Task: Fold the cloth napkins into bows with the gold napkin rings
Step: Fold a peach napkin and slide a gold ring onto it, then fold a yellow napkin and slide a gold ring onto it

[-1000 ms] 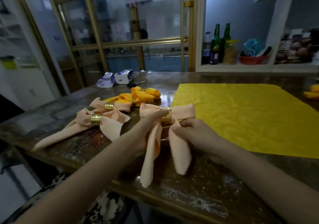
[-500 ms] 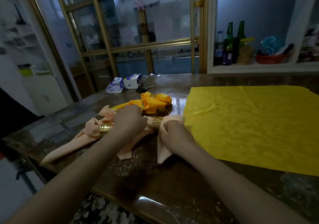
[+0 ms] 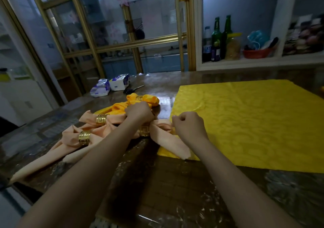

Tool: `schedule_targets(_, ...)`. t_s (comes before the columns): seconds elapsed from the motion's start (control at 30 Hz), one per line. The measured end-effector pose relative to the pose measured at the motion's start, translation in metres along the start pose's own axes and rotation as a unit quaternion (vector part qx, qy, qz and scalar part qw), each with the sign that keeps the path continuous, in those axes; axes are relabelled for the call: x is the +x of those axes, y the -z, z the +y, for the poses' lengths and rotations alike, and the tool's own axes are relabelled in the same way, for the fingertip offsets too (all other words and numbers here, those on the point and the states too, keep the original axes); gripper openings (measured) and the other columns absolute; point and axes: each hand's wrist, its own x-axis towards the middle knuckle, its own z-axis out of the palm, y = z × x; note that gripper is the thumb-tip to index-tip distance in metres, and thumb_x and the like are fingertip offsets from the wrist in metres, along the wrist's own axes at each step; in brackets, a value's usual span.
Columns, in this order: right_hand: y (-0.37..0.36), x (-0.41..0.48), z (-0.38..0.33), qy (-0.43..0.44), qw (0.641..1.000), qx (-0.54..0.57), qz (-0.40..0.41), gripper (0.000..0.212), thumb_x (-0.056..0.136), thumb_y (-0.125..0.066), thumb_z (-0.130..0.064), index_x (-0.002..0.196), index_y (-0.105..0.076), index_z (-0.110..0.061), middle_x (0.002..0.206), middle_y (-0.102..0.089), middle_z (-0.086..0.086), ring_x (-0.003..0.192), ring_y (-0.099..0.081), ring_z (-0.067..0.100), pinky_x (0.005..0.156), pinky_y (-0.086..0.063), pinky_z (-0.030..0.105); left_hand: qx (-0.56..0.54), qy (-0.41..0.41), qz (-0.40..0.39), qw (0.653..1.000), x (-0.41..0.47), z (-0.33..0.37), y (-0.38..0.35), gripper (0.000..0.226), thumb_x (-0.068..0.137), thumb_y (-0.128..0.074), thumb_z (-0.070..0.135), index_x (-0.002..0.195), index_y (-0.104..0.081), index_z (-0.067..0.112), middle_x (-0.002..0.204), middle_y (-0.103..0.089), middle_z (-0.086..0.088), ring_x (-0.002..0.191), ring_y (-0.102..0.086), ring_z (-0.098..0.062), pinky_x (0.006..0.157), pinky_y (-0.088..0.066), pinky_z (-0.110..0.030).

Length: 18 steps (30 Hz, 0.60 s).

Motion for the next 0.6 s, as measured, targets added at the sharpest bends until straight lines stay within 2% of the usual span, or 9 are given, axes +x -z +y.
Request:
schedule_targets(0.03, 0.003, 0.003, 0.004, -0.015, 1.000, 0.017, 0.013, 0.040, 0.091, -0.051, -0.021, 0.059, -0.052, 0.002, 0.065, -0.061, 0.020, 0.064, -0.056, 0.033, 0.060, -0.046, 0.039, 0.006, -0.003, -0.023, 1.000, 0.003, 0.005, 0.002, 0.033, 0.086, -0.057, 0.041, 0.111, -0.062, 0.021, 0.109, -0.058, -0.008, 0.107, -0.053, -0.029, 0.089, -0.041, -0.038)
schedule_targets(0.1, 0.010, 0.008, 0.010, -0.036, 0.998, 0.038, 0.023, 0.038, 0.092, -0.050, -0.022, 0.079, -0.063, 0.010, 0.080, -0.066, 0.026, 0.078, -0.061, 0.038, 0.071, -0.050, 0.044, 0.006, -0.007, -0.058, 0.998, 0.003, 0.010, 0.004, 0.031, 0.089, -0.053, 0.031, 0.116, -0.060, 0.016, 0.109, -0.057, -0.010, 0.108, -0.053, -0.030, 0.095, -0.043, -0.039)
schedule_targets(0.2, 0.014, 0.010, 0.014, -0.046, 0.997, 0.060, 0.018, 0.037, 0.093, -0.049, -0.023, 0.081, -0.066, 0.007, 0.068, -0.065, 0.016, 0.063, -0.057, 0.029, 0.067, -0.049, 0.041, 0.012, -0.054, -0.040, 0.998, -0.005, 0.012, 0.005, 0.027, 0.092, -0.050, 0.027, 0.107, -0.063, 0.008, 0.110, -0.060, -0.015, 0.105, -0.055, -0.031, 0.081, -0.044, -0.034)
schedule_targets(0.27, 0.020, 0.013, 0.014, -0.060, 0.994, 0.086, 0.013, 0.036, 0.093, -0.050, -0.022, 0.081, -0.066, 0.007, 0.060, -0.061, 0.008, 0.050, -0.050, 0.015, 0.058, -0.045, 0.034, 0.005, -0.090, 0.010, 0.996, -0.016, 0.016, 0.012, 0.018, 0.091, -0.052, 0.023, 0.089, -0.064, 0.011, 0.093, -0.061, -0.011, 0.098, -0.057, -0.030, 0.070, -0.040, -0.030)
schedule_targets(0.33, 0.028, 0.015, 0.014, -0.075, 0.989, 0.129, 0.006, 0.031, 0.094, -0.051, -0.023, 0.084, -0.065, 0.003, 0.063, -0.061, 0.004, 0.047, -0.048, 0.011, 0.051, -0.039, 0.027, -0.022, -0.108, 0.059, 0.992, -0.030, 0.024, 0.023, 0.016, 0.089, -0.056, 0.020, 0.079, -0.064, 0.011, 0.083, -0.059, -0.010, 0.093, -0.058, -0.029, 0.064, -0.038, -0.029)
schedule_targets(0.4, 0.033, 0.016, 0.011, -0.099, 0.974, 0.200, -0.027, 0.026, 0.094, -0.053, -0.032, 0.101, -0.060, -0.007, 0.081, -0.064, 0.005, 0.054, -0.051, 0.013, 0.051, -0.040, 0.026, -0.068, -0.130, 0.102, 0.984, -0.045, 0.030, 0.031, 0.018, 0.087, -0.058, 0.020, 0.085, -0.070, 0.008, 0.089, -0.067, -0.011, 0.089, -0.061, -0.028, 0.062, -0.042, -0.031)
schedule_targets(0.47, 0.041, 0.015, 0.010, -0.128, 0.949, 0.274, -0.086, 0.045, 0.092, -0.054, -0.043, 0.126, -0.047, -0.015, 0.108, -0.061, 0.008, 0.069, -0.058, 0.014, 0.059, -0.047, 0.026, -0.116, -0.194, 0.127, 0.966, -0.066, 0.041, 0.039, 0.015, 0.088, -0.059, 0.018, 0.090, -0.073, 0.012, 0.090, -0.071, -0.007, 0.082, -0.063, -0.023, 0.067, -0.048, -0.032)
schedule_targets(0.5, 0.046, 0.013, 0.008, -0.138, 0.938, 0.300, -0.109, 0.048, 0.091, -0.053, -0.047, 0.129, -0.045, -0.018, 0.113, -0.060, 0.007, 0.075, -0.060, 0.015, 0.063, -0.049, 0.027, -0.130, -0.230, 0.129, 0.956, -0.078, 0.047, 0.041, 0.015, 0.088, -0.059, 0.017, 0.092, -0.073, 0.014, 0.087, -0.070, -0.003, 0.077, -0.061, -0.019, 0.066, -0.047, -0.031)
schedule_targets(0.6, 0.066, 0.005, 0.011, -0.141, 0.910, 0.377, -0.102, 0.028, 0.094, -0.053, -0.039, 0.106, -0.057, -0.014, 0.089, -0.062, 0.005, 0.070, -0.062, 0.017, 0.060, -0.051, 0.024, -0.097, -0.326, 0.139, 0.930, -0.112, 0.066, 0.044, 0.016, 0.090, -0.058, 0.019, 0.096, -0.072, 0.021, 0.079, -0.058, 0.004, 0.076, -0.054, -0.014, 0.062, -0.033, -0.024)
